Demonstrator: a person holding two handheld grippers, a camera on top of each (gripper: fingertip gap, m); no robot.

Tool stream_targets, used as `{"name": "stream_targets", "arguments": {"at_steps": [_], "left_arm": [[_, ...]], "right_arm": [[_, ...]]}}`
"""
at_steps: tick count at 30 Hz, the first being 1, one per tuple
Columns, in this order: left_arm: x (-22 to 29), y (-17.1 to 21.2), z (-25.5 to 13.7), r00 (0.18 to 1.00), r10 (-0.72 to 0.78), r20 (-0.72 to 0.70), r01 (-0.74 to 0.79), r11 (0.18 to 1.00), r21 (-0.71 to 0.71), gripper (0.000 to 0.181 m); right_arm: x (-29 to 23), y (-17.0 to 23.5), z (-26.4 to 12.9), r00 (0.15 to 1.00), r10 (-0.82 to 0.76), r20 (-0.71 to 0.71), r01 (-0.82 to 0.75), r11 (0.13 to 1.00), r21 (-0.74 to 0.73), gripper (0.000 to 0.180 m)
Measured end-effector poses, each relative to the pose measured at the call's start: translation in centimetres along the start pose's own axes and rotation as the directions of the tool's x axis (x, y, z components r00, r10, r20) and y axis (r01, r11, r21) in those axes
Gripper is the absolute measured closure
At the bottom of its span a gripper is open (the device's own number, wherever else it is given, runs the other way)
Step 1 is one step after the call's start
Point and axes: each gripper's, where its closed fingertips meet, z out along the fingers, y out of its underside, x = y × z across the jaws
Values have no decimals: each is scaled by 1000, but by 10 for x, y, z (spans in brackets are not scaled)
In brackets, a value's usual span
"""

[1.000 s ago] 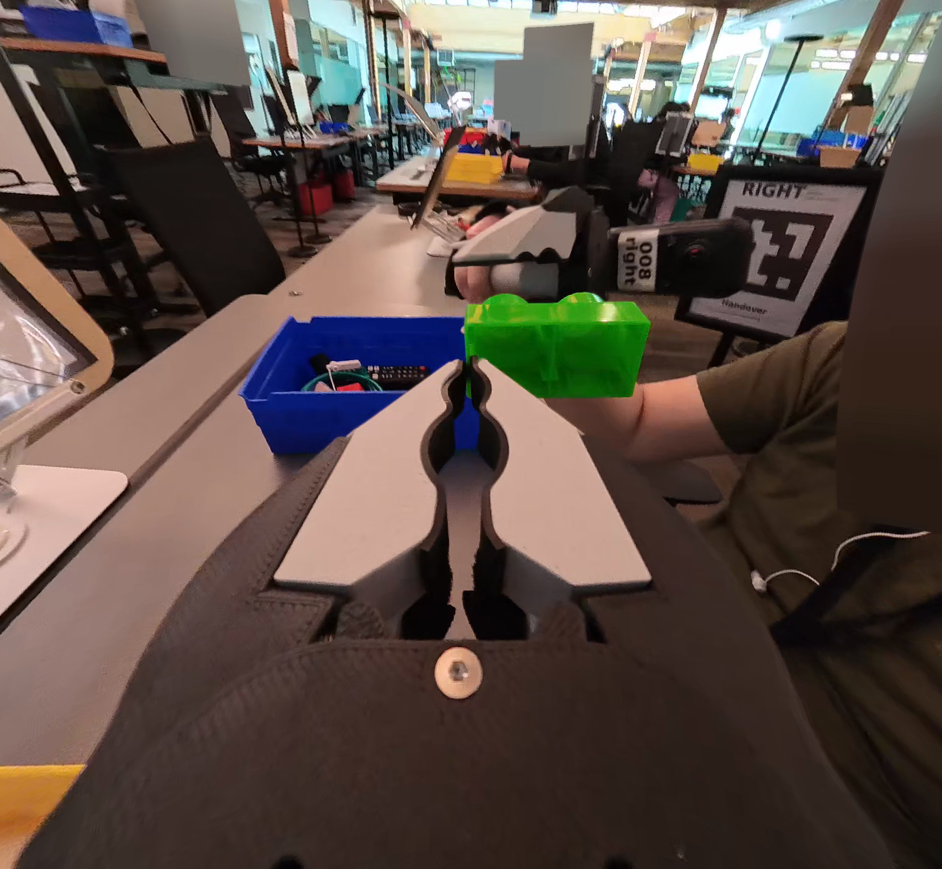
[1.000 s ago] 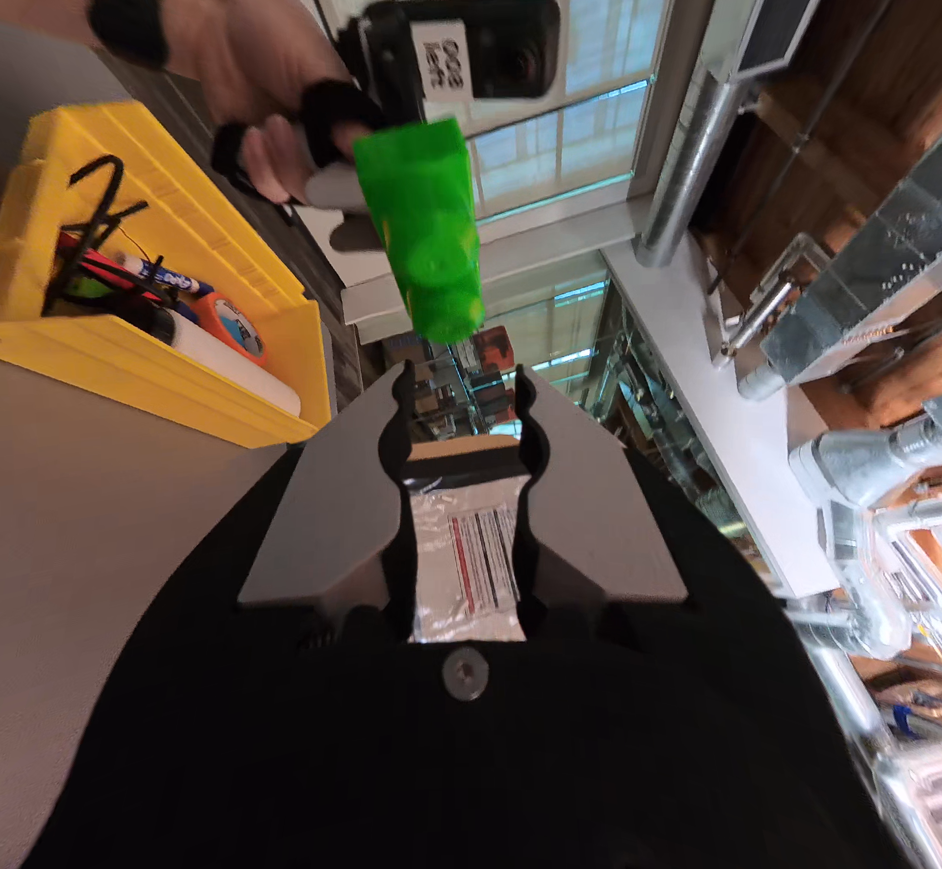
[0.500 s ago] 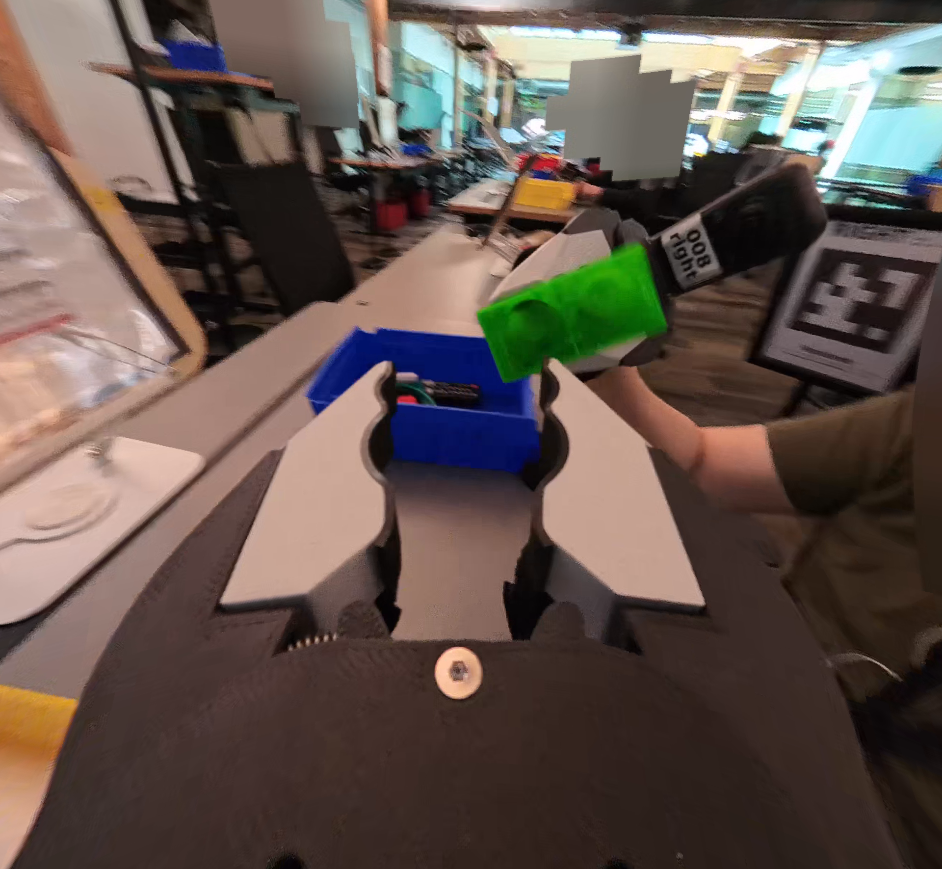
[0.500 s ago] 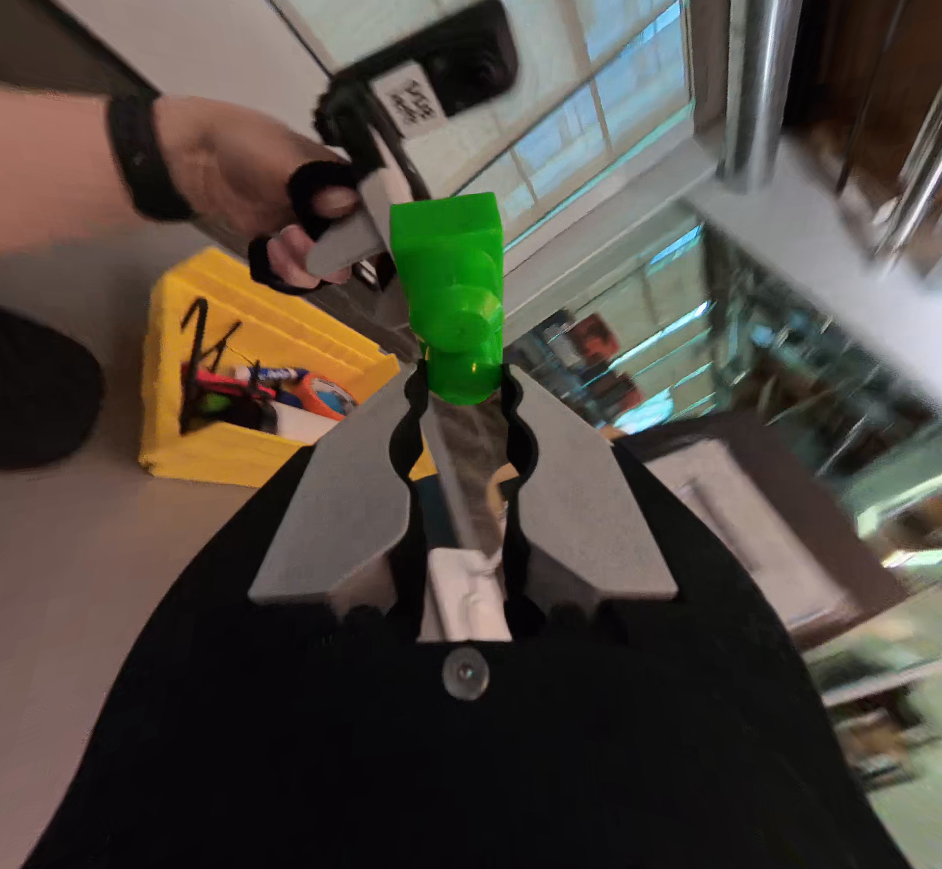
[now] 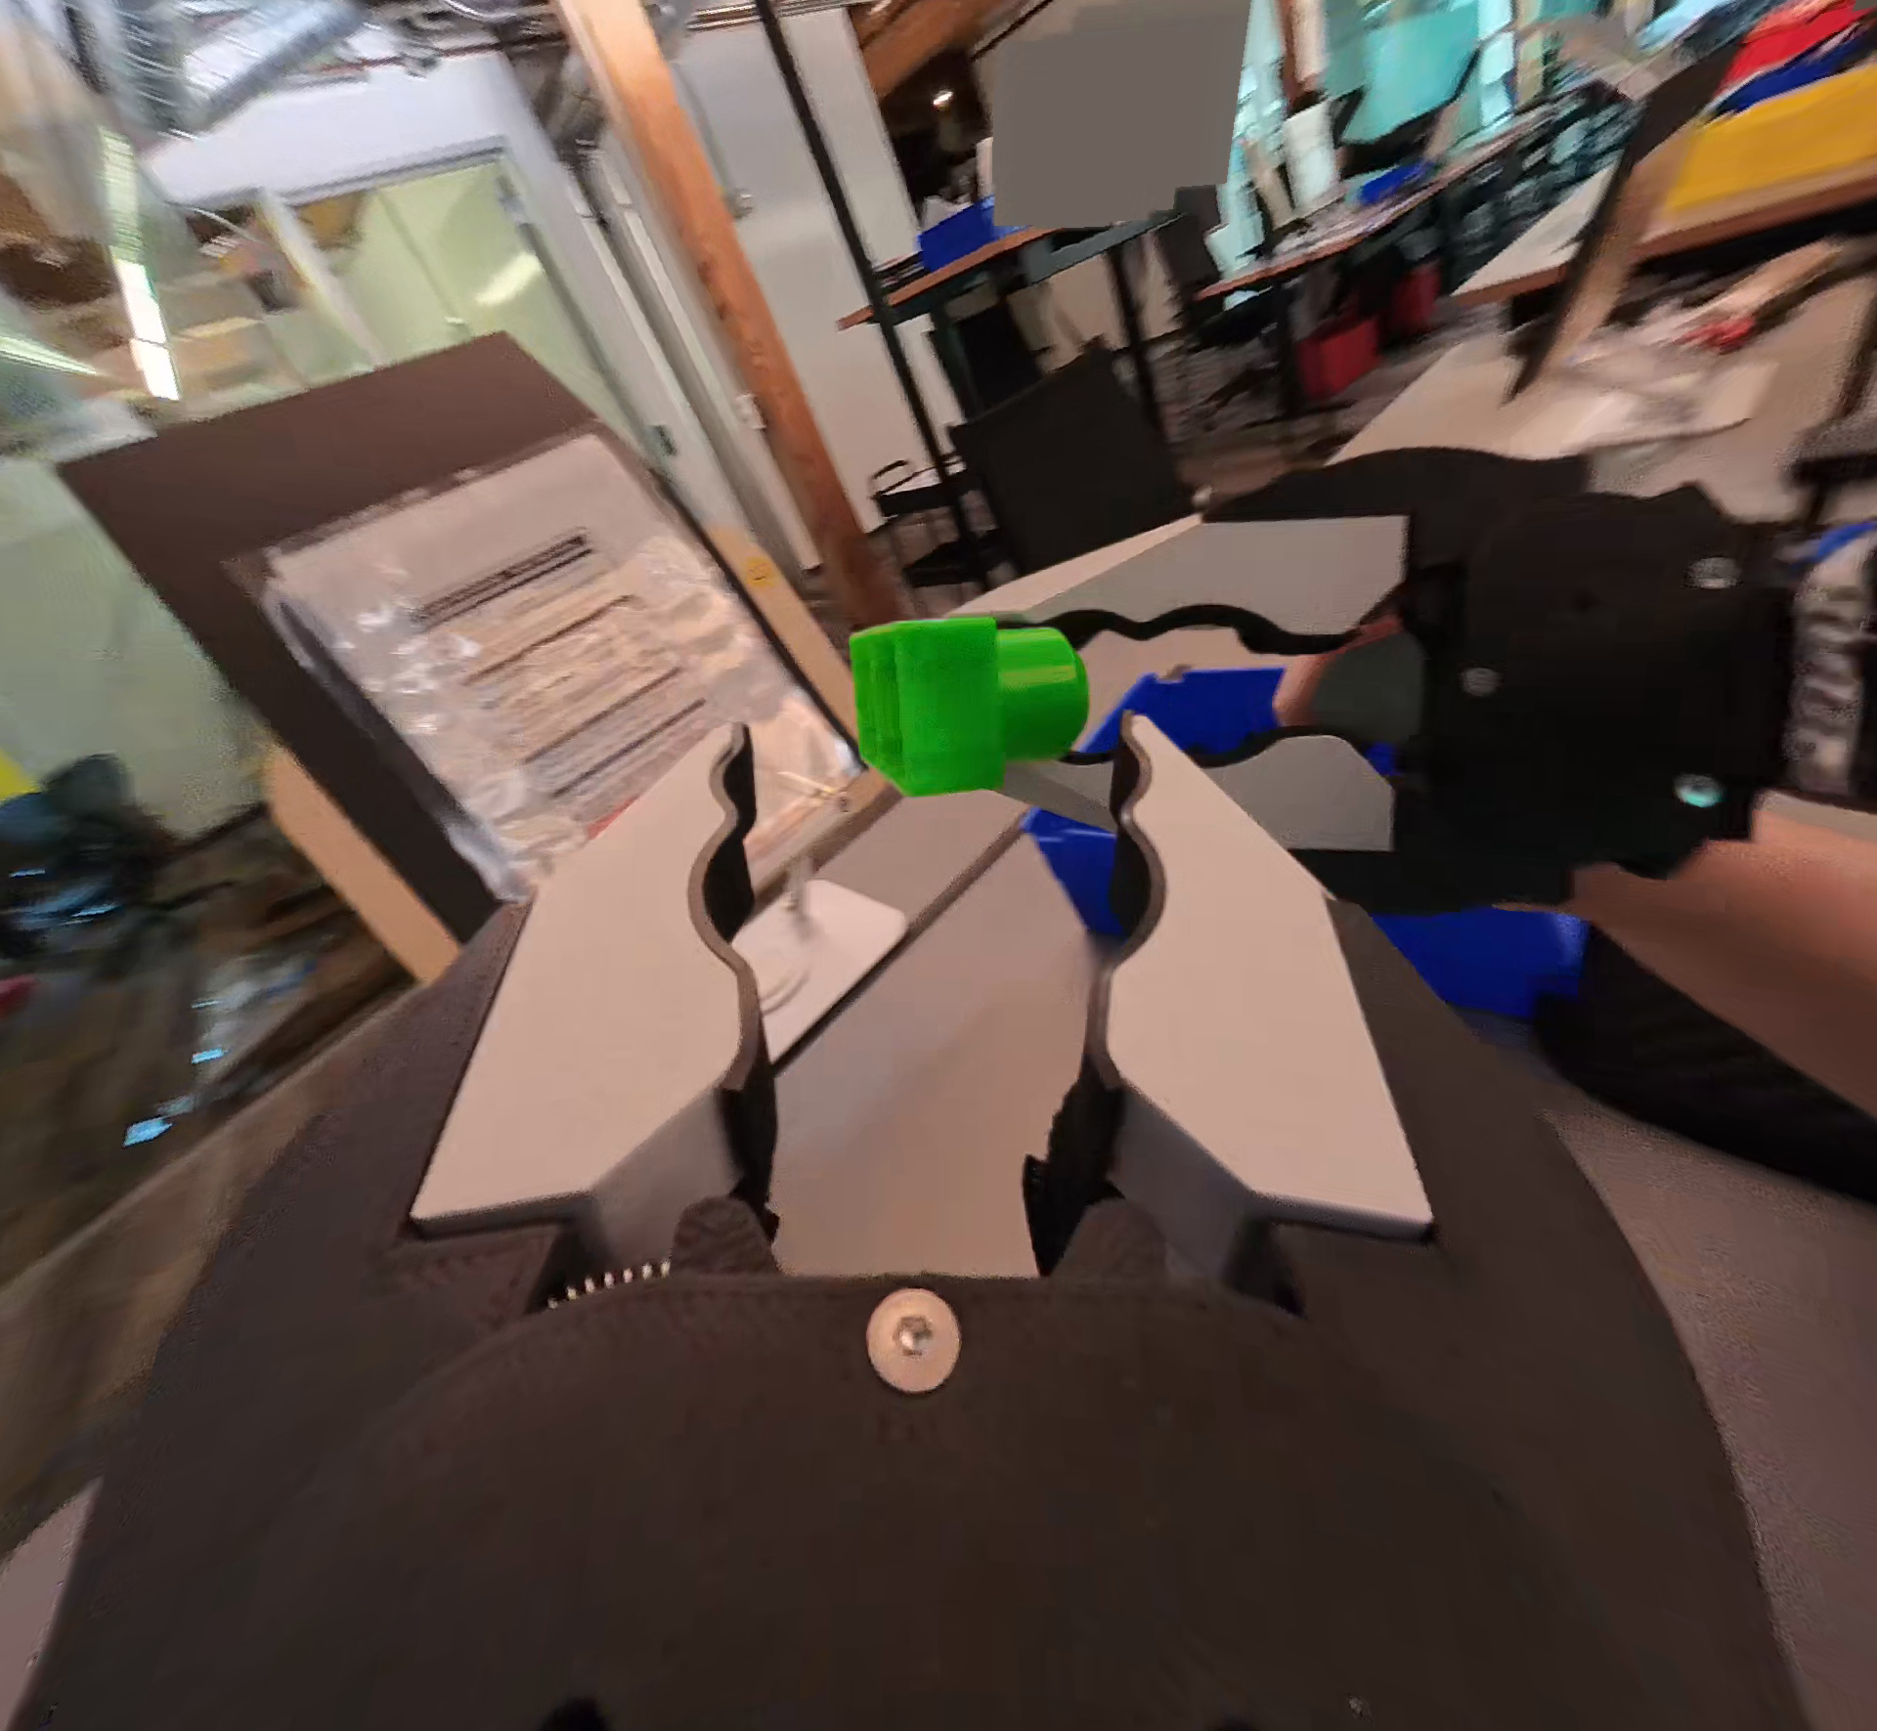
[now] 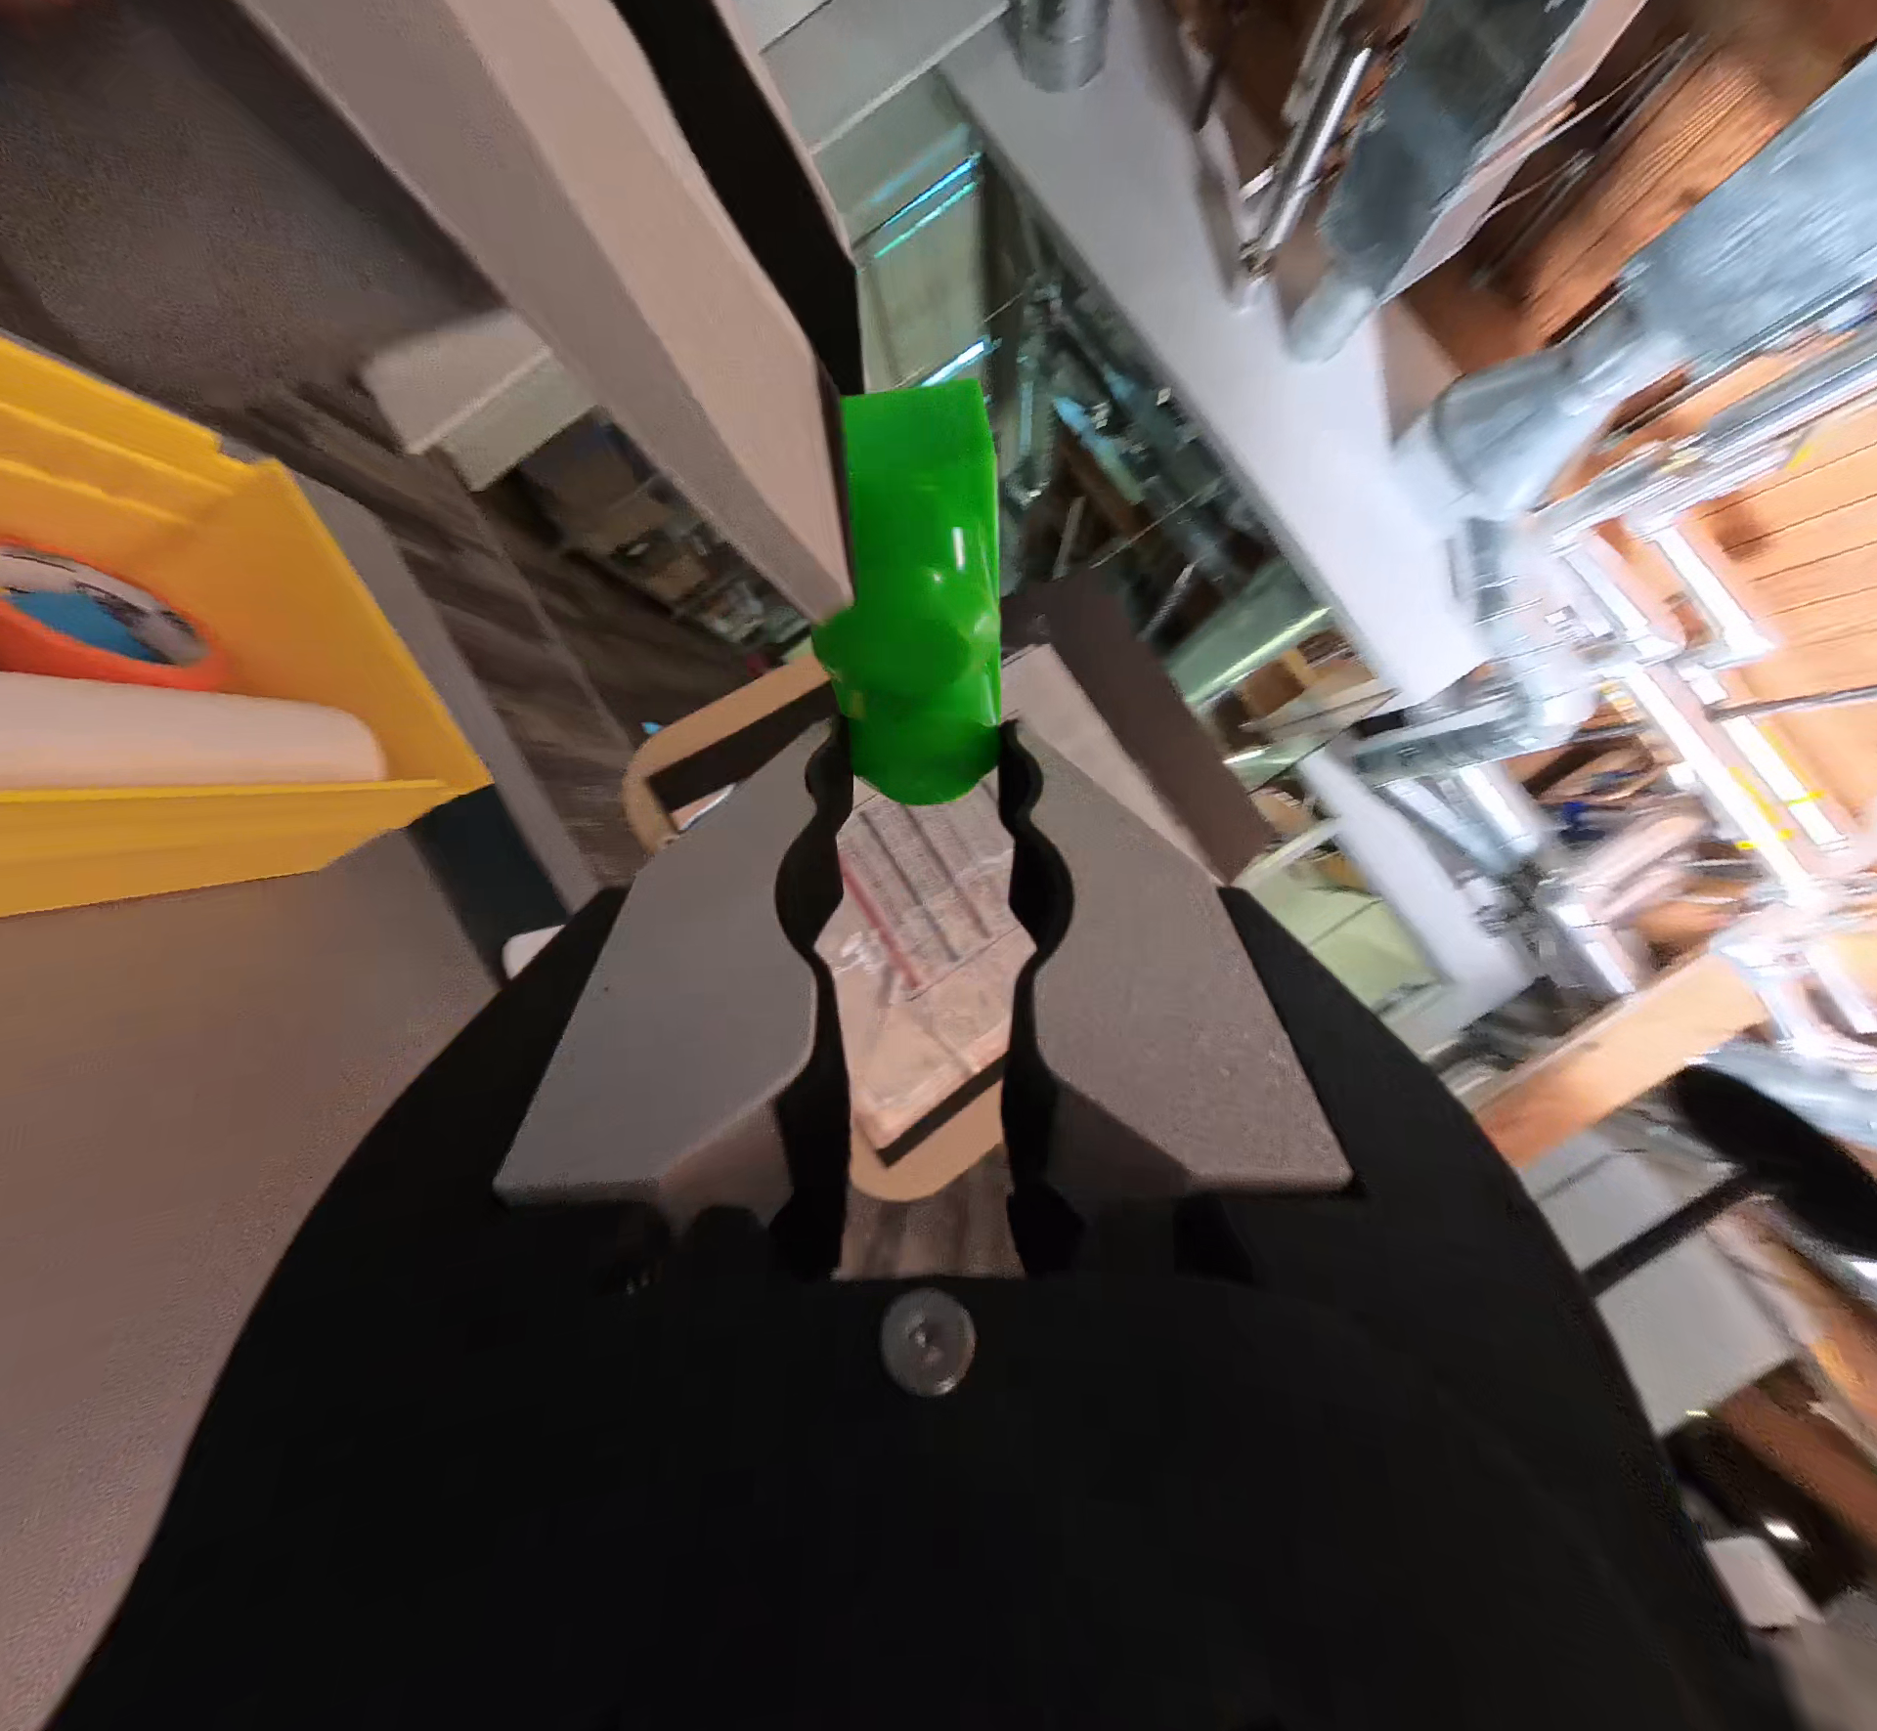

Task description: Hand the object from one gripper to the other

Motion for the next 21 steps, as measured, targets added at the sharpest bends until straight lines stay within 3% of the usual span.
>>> {"name": "stream_targets", "arguments": {"at_steps": [7,8,11,17,21], "left_arm": [[-7,8,8,963,135,235,-116,989,-94,121],[-6,7,9,958,152,243,-133,987,-93,130],[-4,5,10,954,174,243,-159,984,-79,132],[-4,-10,2,989,56,139,-63,997,53,136],[-8,-23,-15,990,-124,-62,133,978,159,136]], "right_arm": [[2,-13,-2,976,-169,-138,170,985,-1,152],[3,-12,-2,971,-184,-152,184,983,-10,152],[6,-12,-3,962,-207,-179,206,978,-20,152],[15,-21,-10,976,-121,-181,140,985,97,150],[22,-13,-11,997,63,-39,-56,983,174,146]]}}
